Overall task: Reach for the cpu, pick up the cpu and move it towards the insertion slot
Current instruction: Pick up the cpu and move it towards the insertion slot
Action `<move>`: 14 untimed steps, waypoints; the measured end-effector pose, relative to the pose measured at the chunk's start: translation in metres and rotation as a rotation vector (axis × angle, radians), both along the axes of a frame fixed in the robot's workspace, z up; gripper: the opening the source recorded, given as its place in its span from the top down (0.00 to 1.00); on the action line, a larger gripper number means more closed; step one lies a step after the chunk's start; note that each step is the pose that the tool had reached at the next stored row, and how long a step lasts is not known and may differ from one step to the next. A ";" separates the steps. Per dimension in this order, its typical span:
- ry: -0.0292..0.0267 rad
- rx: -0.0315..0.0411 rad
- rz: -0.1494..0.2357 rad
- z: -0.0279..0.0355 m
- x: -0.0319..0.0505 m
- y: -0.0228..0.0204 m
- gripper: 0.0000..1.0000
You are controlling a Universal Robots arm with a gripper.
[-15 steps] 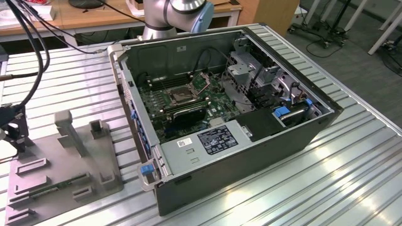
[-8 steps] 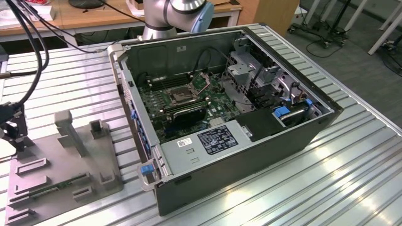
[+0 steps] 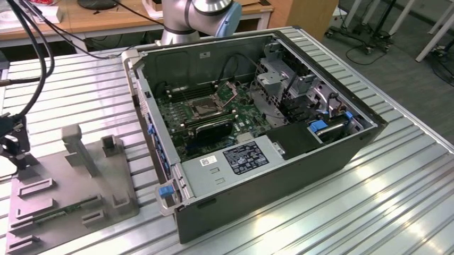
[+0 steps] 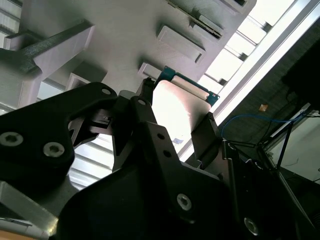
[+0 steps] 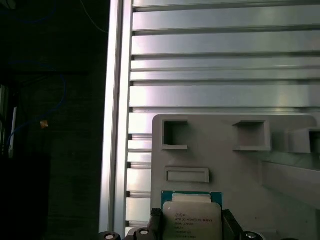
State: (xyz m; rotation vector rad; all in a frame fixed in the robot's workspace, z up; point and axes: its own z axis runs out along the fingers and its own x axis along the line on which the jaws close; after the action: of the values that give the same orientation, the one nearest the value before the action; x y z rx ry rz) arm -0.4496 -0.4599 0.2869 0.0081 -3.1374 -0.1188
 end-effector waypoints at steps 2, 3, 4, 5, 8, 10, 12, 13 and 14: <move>-0.0001 0.0001 0.000 0.0009 0.0000 0.0000 0.46; -0.0001 0.0001 0.000 0.0016 0.0000 0.0000 0.46; 0.0000 0.0000 0.000 0.0024 0.0000 0.0000 0.46; 0.0000 0.0000 0.000 0.0032 0.0000 0.0000 0.46; -0.0001 0.0000 0.000 0.0056 0.0000 0.0000 0.46; 0.0000 0.0000 0.000 0.0072 0.0000 0.0000 0.46; -0.0001 0.0000 0.000 0.0087 0.0000 0.0000 0.46; -0.0001 0.0000 0.000 0.0095 0.0000 0.0000 0.46; 0.0000 -0.0001 0.000 0.0118 0.0000 0.0000 0.46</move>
State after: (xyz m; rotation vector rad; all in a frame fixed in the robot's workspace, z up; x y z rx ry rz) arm -0.4496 -0.4599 0.2986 0.0081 -3.1374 -0.1188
